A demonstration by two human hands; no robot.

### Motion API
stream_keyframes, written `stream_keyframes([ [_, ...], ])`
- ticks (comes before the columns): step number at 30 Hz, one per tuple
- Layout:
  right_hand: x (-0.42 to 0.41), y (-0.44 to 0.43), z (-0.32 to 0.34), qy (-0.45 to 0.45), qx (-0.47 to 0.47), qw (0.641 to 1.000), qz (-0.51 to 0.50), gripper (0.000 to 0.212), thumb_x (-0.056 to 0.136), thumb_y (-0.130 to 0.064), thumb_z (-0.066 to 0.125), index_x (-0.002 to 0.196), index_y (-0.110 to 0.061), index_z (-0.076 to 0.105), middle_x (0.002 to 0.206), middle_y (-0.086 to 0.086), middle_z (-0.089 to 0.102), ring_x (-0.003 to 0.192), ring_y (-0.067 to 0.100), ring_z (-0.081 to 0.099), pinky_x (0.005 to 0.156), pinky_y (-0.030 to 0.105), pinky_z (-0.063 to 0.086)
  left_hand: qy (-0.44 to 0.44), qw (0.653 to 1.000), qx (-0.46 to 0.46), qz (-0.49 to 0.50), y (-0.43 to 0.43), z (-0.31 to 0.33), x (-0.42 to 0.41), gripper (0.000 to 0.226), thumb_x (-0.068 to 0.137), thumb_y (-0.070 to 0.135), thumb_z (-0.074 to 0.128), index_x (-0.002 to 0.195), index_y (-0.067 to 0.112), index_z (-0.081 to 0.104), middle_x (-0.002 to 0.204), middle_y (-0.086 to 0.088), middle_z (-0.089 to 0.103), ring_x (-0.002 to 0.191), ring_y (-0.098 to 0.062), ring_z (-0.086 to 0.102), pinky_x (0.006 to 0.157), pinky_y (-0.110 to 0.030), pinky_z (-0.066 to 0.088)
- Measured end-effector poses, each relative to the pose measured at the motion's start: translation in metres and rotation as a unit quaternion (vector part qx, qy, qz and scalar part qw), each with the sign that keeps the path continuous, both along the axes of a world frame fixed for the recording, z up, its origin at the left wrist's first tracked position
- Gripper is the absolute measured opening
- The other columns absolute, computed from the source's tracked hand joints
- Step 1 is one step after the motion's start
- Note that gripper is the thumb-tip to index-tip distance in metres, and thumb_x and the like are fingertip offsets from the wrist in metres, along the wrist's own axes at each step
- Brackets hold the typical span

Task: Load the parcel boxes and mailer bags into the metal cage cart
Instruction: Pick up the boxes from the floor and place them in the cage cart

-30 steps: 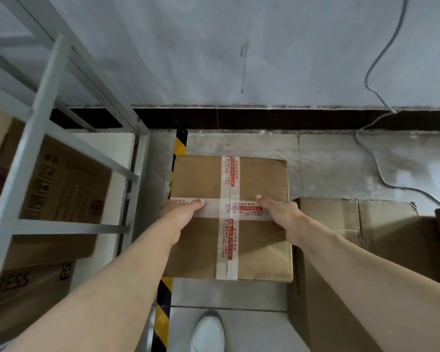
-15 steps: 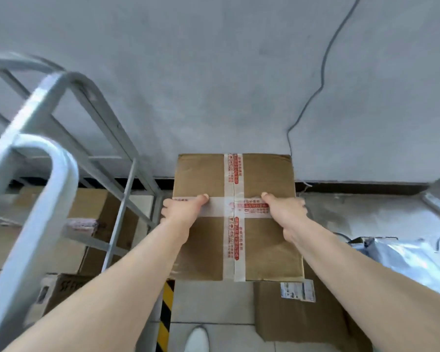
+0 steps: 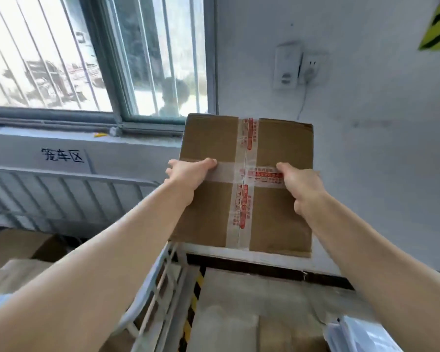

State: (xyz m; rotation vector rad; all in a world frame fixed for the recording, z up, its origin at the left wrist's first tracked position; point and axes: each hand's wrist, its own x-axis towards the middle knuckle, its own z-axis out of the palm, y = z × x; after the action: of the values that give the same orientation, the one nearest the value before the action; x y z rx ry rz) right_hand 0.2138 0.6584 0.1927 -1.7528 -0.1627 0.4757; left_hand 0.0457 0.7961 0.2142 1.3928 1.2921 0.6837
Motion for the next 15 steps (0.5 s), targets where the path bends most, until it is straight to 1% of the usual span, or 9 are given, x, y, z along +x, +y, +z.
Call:
stream_keyframes([
  [3, -0.044, 0.011, 0.051, -0.029, 0.047, 0.998, 0.041, 0.083, 0.068, -0.061, 0.067, 0.136, -0.021, 0.041, 0.120, 0.002, 0.058, 0.103, 0.025, 0.057, 0.086, 0.039, 0.048, -0.047, 0.997, 0.050, 0.024, -0.003, 0.054, -0.055, 0.107, 0.040, 0.064, 0.077, 0.130, 0.021, 0.038, 0.122, -0.005, 0.056, 0.108, -0.028, 0.057, 0.093, -0.048, 0.050],
  [4, -0.057, 0.016, 0.063, -0.039, 0.062, 0.996, 0.052, 0.084, 0.066, -0.061, 0.067, 0.136, -0.021, 0.040, 0.120, 0.001, 0.058, 0.103, 0.026, 0.057, 0.087, 0.039, 0.048, -0.053, 0.996, 0.066, 0.031, -0.003, 0.067, -0.072, 0.106, 0.041, 0.062, 0.077, 0.130, 0.020, 0.038, 0.122, -0.006, 0.056, 0.108, -0.028, 0.058, 0.092, -0.047, 0.050],
  [6, -0.094, 0.030, 0.082, -0.050, 0.085, 0.991, 0.086, 0.088, 0.059, -0.062, 0.067, 0.133, -0.021, 0.043, 0.119, 0.002, 0.058, 0.102, 0.026, 0.058, 0.090, 0.042, 0.049, -0.063, 0.992, 0.099, 0.051, -0.002, 0.088, -0.116, 0.102, 0.048, 0.057, 0.076, 0.133, 0.018, 0.034, 0.125, -0.007, 0.052, 0.111, -0.028, 0.056, 0.093, -0.046, 0.050],
  [8, -0.134, 0.049, 0.095, -0.056, 0.097, 0.988, 0.104, 0.088, 0.054, -0.063, 0.067, 0.130, -0.021, 0.047, 0.117, 0.002, 0.059, 0.100, 0.026, 0.058, 0.090, 0.043, 0.050, -0.064, 0.989, 0.118, 0.067, 0.002, 0.104, -0.166, 0.093, 0.054, 0.054, 0.076, 0.132, 0.017, 0.040, 0.123, -0.005, 0.053, 0.108, -0.026, 0.057, 0.092, -0.043, 0.050],
  [11, -0.200, 0.084, 0.104, -0.055, 0.113, 0.980, 0.153, 0.082, 0.057, -0.061, 0.068, 0.126, -0.021, 0.050, 0.113, 0.002, 0.061, 0.097, 0.024, 0.060, 0.087, 0.040, 0.051, -0.063, 0.984, 0.133, 0.096, 0.015, 0.114, -0.244, 0.072, 0.066, 0.049, 0.075, 0.126, 0.018, 0.048, 0.119, -0.002, 0.056, 0.105, -0.022, 0.056, 0.094, -0.039, 0.046],
  [13, -0.254, 0.115, 0.103, -0.051, 0.125, 0.972, 0.191, 0.075, 0.061, -0.058, 0.070, 0.123, -0.020, 0.051, 0.109, 0.001, 0.063, 0.094, 0.022, 0.061, 0.083, 0.037, 0.052, -0.054, 0.979, 0.142, 0.133, 0.028, 0.114, -0.304, 0.072, 0.066, 0.048, 0.075, 0.125, 0.018, 0.046, 0.120, -0.001, 0.054, 0.106, -0.020, 0.053, 0.096, -0.039, 0.045],
  [14, -0.281, 0.128, 0.102, -0.053, 0.129, 0.969, 0.203, 0.074, 0.060, -0.059, 0.070, 0.120, -0.021, 0.052, 0.106, 0.001, 0.063, 0.093, 0.022, 0.061, 0.081, 0.037, 0.052, -0.049, 0.976, 0.148, 0.152, 0.034, 0.112, -0.330, 0.073, 0.067, 0.048, 0.075, 0.125, 0.018, 0.044, 0.121, -0.001, 0.052, 0.107, -0.020, 0.052, 0.096, -0.038, 0.044],
  [15, -0.313, 0.143, 0.100, -0.048, 0.128, 0.967, 0.216, 0.078, 0.054, -0.062, 0.070, 0.118, -0.021, 0.053, 0.105, 0.001, 0.064, 0.093, 0.022, 0.061, 0.082, 0.038, 0.052, -0.041, 0.972, 0.157, 0.171, 0.043, 0.109, -0.362, 0.072, 0.069, 0.048, 0.075, 0.126, 0.019, 0.042, 0.121, -0.001, 0.051, 0.109, -0.021, 0.051, 0.095, -0.038, 0.043],
])
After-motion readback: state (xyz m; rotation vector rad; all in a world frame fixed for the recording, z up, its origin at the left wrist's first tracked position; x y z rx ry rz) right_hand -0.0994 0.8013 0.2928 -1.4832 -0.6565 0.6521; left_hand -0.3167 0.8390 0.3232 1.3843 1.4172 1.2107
